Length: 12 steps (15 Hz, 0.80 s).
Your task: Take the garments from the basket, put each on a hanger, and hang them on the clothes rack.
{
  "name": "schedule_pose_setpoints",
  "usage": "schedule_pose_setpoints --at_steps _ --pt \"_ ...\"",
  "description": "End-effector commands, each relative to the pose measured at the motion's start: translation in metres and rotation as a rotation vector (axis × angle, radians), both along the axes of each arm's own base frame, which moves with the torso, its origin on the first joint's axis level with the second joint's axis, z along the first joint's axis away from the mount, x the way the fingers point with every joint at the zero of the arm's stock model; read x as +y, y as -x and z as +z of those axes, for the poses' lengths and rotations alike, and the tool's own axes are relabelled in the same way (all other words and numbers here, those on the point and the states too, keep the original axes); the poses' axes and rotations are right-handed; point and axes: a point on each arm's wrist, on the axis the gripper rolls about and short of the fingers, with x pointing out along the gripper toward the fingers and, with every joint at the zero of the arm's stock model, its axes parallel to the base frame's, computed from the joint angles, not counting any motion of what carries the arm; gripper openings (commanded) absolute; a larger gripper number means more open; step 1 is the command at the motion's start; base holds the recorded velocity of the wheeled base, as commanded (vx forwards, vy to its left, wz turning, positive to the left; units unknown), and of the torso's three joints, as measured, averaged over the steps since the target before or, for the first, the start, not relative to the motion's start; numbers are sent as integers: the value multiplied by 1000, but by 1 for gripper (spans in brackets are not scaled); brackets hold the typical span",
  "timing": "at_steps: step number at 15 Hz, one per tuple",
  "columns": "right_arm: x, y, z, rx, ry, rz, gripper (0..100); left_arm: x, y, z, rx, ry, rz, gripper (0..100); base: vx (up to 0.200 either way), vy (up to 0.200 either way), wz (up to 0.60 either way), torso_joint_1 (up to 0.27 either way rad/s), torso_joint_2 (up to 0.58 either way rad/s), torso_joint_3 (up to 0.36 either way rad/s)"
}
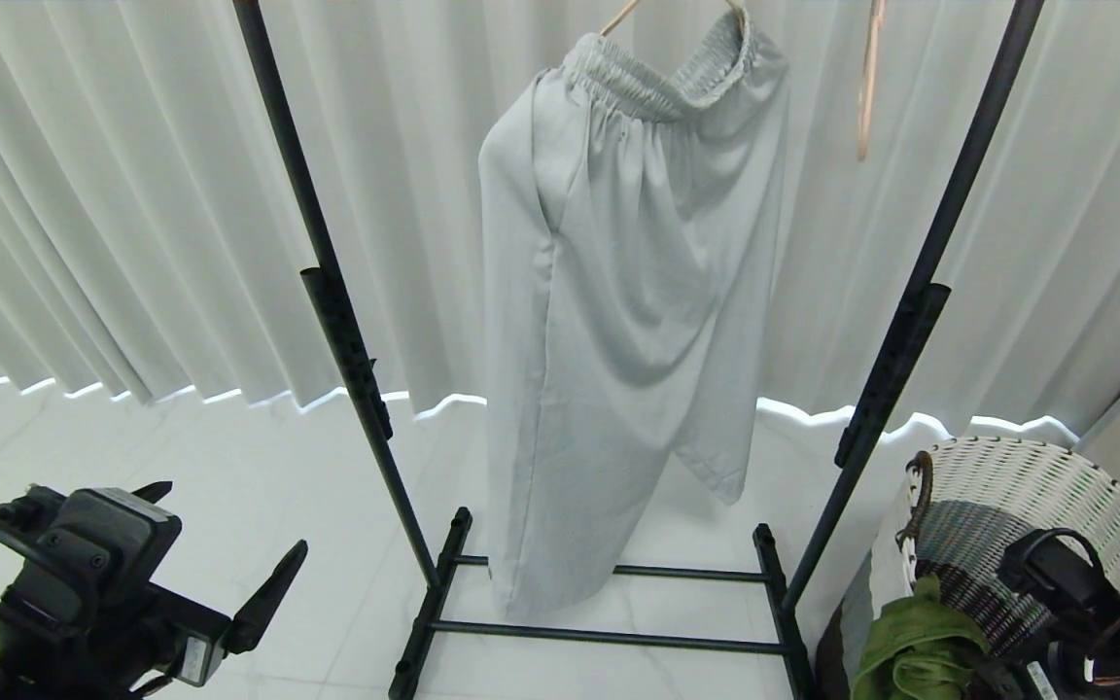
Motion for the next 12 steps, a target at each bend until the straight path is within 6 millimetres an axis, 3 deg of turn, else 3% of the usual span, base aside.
schedule_pose_setpoints --at_steps 1,12 --pt "-1 -2 -8 39 0 -7 100 -1 0 0 0 0 -9 100 0 0 0 0 0 0" --pt "-6 -5 -6 9 0 -35 100 -11 2 -1 5 -24 -83 100 0 0 0 0 0 0"
